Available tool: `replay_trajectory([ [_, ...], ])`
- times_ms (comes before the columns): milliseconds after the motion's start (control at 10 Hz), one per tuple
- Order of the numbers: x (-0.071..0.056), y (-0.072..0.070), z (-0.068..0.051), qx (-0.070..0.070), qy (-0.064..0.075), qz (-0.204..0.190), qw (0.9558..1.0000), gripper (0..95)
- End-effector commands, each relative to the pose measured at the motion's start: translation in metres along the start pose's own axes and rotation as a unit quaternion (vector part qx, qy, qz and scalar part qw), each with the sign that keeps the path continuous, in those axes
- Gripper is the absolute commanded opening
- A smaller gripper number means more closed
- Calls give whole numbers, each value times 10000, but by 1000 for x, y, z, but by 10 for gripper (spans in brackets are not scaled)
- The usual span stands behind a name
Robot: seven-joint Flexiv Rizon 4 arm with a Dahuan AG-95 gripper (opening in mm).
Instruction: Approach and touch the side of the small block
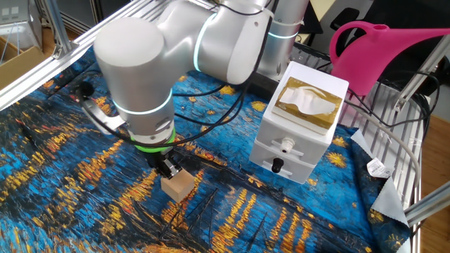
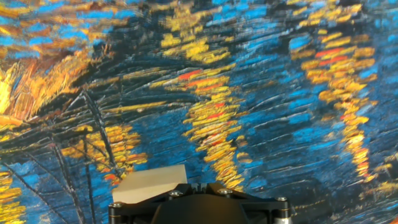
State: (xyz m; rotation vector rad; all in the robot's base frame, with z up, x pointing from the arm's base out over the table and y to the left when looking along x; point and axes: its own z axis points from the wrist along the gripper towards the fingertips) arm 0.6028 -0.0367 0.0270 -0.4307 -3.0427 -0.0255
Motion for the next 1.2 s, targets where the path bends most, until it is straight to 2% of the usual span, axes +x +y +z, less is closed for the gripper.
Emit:
replay_trajectory([
  [100, -2, 0, -1, -9, 8, 8, 10000, 0],
  [400, -8, -16, -10, -13, 22, -235, 9997, 0],
  [700, -18, -38, -33, -16, 73, -517, 9986, 0],
  [800, -20, -44, -37, -24, 72, -568, 9984, 0],
  [1000, -19, -51, -40, 9, 3, -518, 9987, 0],
  [1200, -18, -56, -40, 34, 10, -444, 9990, 0],
])
